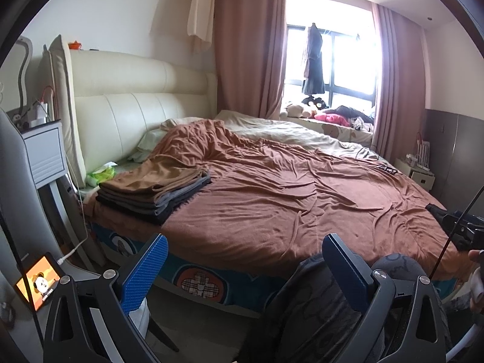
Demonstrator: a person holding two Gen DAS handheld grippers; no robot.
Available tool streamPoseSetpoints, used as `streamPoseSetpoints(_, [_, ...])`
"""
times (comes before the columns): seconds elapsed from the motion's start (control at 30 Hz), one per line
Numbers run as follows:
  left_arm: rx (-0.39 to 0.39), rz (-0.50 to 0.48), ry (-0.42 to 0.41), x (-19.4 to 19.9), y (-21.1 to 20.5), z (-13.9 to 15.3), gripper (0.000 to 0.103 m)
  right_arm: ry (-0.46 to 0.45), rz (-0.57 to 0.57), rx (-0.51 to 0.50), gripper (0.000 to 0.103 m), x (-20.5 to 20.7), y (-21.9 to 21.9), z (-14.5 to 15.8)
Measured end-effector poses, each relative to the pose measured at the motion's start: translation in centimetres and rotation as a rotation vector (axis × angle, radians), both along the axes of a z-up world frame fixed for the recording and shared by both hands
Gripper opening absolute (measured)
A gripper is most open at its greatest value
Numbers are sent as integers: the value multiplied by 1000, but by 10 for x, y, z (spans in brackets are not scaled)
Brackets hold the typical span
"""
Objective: Fold small clothes
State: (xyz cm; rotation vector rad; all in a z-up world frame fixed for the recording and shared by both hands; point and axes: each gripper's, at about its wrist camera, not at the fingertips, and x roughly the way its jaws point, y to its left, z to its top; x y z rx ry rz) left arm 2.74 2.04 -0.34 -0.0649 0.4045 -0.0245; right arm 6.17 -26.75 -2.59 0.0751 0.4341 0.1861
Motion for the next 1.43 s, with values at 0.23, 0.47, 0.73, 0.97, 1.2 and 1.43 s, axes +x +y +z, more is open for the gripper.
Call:
streamPoseSetpoints(0.23, [5, -2, -5, -4, 0, 2, 103, -8, 6, -11, 103, -4, -1, 3])
streamPoseSetpoints(0.47, [5, -17, -1, -4, -2, 4, 103, -4, 8, -12, 103, -3, 0, 3])
streamPoseSetpoints(0.73, [8, -19, 0, -4, -4, 3, 103, -8, 9, -17, 103, -4, 0, 3])
streamPoseSetpoints(0.97, [-2, -6, 3, -3, 1, 2, 103, -2, 7, -15, 103, -1, -1, 2])
streamPoseSetpoints(1.2, [-5, 0, 3, -1, 4, 1, 103, 5, 3, -15, 103, 1, -1, 2])
streamPoseSetpoints(1.43, [-8, 10, -8, -3, 8, 0, 103, 14, 3, -18, 103, 3, 0, 0])
